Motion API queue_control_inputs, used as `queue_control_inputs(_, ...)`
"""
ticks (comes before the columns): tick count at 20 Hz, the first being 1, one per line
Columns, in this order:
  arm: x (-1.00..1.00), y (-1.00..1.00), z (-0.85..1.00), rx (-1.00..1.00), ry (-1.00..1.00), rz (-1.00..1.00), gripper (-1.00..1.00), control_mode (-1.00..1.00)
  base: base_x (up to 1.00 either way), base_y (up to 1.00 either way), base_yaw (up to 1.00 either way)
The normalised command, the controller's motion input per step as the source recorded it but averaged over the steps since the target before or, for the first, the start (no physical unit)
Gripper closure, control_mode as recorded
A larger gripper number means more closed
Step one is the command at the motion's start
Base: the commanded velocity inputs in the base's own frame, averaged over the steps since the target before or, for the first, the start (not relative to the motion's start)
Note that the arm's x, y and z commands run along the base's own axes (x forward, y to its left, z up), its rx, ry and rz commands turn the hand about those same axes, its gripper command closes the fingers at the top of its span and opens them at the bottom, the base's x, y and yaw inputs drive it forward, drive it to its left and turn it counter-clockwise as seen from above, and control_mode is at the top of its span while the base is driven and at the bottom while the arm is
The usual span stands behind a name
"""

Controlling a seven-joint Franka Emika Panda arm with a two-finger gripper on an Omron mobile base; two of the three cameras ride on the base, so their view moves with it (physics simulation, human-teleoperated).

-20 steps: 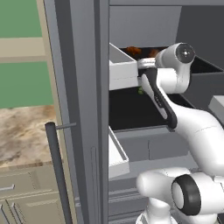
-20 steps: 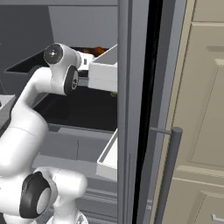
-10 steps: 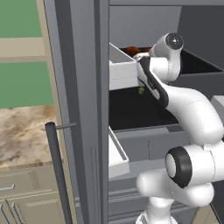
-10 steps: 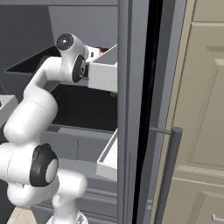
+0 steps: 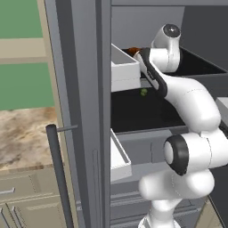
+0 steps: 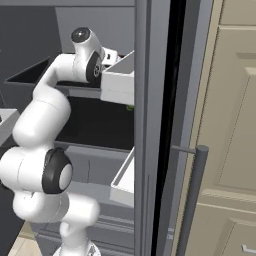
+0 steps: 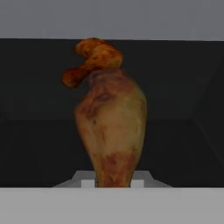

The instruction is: Transport the chicken drumstick and onion to the fridge. Place the chicken drumstick on the rack containing meat and place the onion on the rack containing the vegetable, ensuring meats and vegetables are on different racks.

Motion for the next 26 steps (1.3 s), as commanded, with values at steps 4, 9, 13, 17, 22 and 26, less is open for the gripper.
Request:
queue_control_inputs(4,0.18,0.0,-0.66,0.0,0.1,0.0,1.0,-1.0,0.0,0.0,0.0)
queue_control_inputs(9,0.11,0.0,-0.78,0.0,0.06,0.01,-1.0,-1.0,0.0,0.0,0.0)
queue_control_inputs(13,-0.01,0.06,-0.88,-0.01,0.01,0.0,-1.0,-1.0,0.0,0.0,0.0)
queue_control_inputs(17,-0.01,0.01,-0.73,0.0,-0.01,0.01,-1.0,-1.0,0.0,0.0,0.0)
queue_control_inputs(22,-0.05,0.02,-0.2,0.0,0.0,0.0,-1.0,-1.0,0.0,0.0,0.0)
queue_control_inputs(26,-0.4,0.37,0.0,0.0,0.0,0.0,-1.0,-1.0,0.0,0.0,0.0)
